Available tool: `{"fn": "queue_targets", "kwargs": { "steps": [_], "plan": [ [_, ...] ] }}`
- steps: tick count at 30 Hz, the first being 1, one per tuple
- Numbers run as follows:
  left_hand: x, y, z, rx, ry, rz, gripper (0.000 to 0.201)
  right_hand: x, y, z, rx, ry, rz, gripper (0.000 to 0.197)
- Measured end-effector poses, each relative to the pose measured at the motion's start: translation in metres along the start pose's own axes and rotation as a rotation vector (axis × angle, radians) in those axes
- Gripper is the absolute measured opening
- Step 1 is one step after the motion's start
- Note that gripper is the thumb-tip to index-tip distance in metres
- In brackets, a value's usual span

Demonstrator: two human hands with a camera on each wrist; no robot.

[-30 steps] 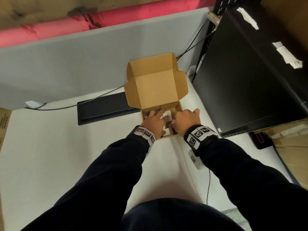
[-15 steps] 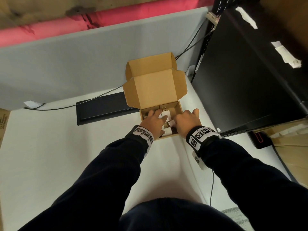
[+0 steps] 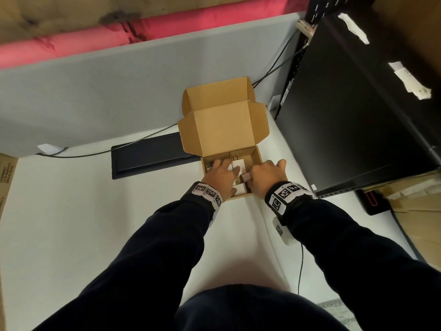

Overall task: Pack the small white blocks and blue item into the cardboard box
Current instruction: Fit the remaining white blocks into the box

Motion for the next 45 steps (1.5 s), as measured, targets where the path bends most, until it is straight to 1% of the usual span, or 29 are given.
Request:
{"fn": "queue_targets", "kwargs": {
  "steps": [3, 5, 6, 8, 10, 13, 19, 21, 25, 29, 31, 32, 33, 35, 37, 38, 39, 41, 42, 43, 44, 45],
  "plan": [
    [0.000, 0.000, 0.000, -0.008, -0.004, 0.015, 0.070, 0.002, 0.001, -0.002, 0.016, -0.031, 0.000, 0.022],
    [0.000, 0.000, 0.000, -0.005, -0.010, 0.033, 0.071, 0.000, 0.003, -0.005, 0.003, -0.075, -0.008, 0.011],
    [0.000, 0.000, 0.000, -0.004, -0.016, 0.039, 0.071, -0.002, 0.005, -0.006, -0.002, -0.085, -0.005, 0.009],
    [0.000, 0.000, 0.000, -0.008, -0.019, 0.042, 0.071, -0.002, 0.005, -0.004, -0.001, -0.076, 0.006, 0.012],
    [0.000, 0.001, 0.001, -0.013, -0.013, 0.038, 0.071, 0.000, 0.003, -0.001, 0.000, -0.072, 0.022, 0.006],
    [0.000, 0.001, 0.001, -0.015, -0.012, 0.034, 0.071, 0.002, 0.001, 0.001, 0.009, -0.083, 0.034, 0.008],
    [0.002, 0.003, 0.002, -0.013, -0.006, -0.016, 0.071, 0.004, 0.001, 0.000, 0.041, -0.088, 0.162, 0.024],
    [0.003, 0.004, 0.002, -0.010, -0.009, -0.030, 0.072, 0.007, 0.000, 0.001, 0.059, -0.093, 0.204, 0.022],
    [0.003, 0.005, 0.002, -0.007, -0.014, -0.020, 0.073, 0.009, -0.003, 0.004, 0.043, -0.114, 0.234, 0.012],
    [0.000, 0.006, -0.002, -0.009, -0.035, -0.044, 0.072, 0.009, -0.004, 0.004, 0.002, -0.143, 0.197, 0.016],
    [-0.004, 0.007, -0.008, -0.017, -0.079, -0.126, 0.066, 0.007, -0.004, -0.001, -0.018, -0.210, 0.186, 0.020],
    [-0.007, 0.007, -0.012, -0.014, -0.130, -0.181, 0.060, 0.005, -0.005, -0.005, -0.035, -0.263, 0.197, 0.021],
    [-0.010, 0.010, -0.018, -0.003, -0.207, -0.227, 0.053, 0.002, -0.006, -0.008, -0.058, -0.328, 0.231, 0.017],
    [-0.013, 0.021, -0.031, -0.009, -0.410, -0.294, 0.037, -0.004, -0.012, -0.013, -0.071, -0.444, 0.351, 0.006],
    [-0.013, 0.035, -0.044, -0.075, -0.609, -0.383, 0.023, -0.012, -0.018, -0.014, -0.003, -0.492, 0.556, 0.015],
    [-0.013, 0.041, -0.051, -0.131, -0.688, -0.452, 0.016, -0.017, -0.021, -0.013, 0.068, -0.491, 0.703, 0.020],
    [-0.015, 0.048, -0.057, -0.213, -0.749, -0.531, 0.012, -0.024, -0.022, -0.011, 0.157, -0.454, 0.851, 0.026],
    [-0.017, 0.062, -0.064, -0.437, -0.830, -0.706, 0.014, -0.033, -0.019, -0.008, 0.284, -0.284, 1.095, 0.038],
    [-0.017, 0.069, -0.065, -0.556, -0.810, -0.829, 0.019, -0.036, -0.017, -0.006, 0.302, -0.205, 1.167, 0.042],
    [-0.017, 0.074, -0.064, -0.643, -0.730, -0.990, 0.024, -0.038, -0.014, -0.005, 0.296, -0.148, 1.216, 0.046],
    [-0.018, 0.077, -0.062, -0.673, -0.608, -1.179, 0.030, -0.037, -0.013, -0.004, 0.286, -0.103, 1.259, 0.051],
    [-0.020, 0.078, -0.061, -0.654, -0.494, -1.354, 0.037, -0.037, -0.010, -0.003, 0.282, -0.059, 1.304, 0.054]
  ]
}}
Point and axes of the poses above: each hand's wrist, its own z-axis towards the middle knuckle, its own x-axis out of the palm, y = z × x, the point moved 2 cm from there along z, towards the middle knuckle
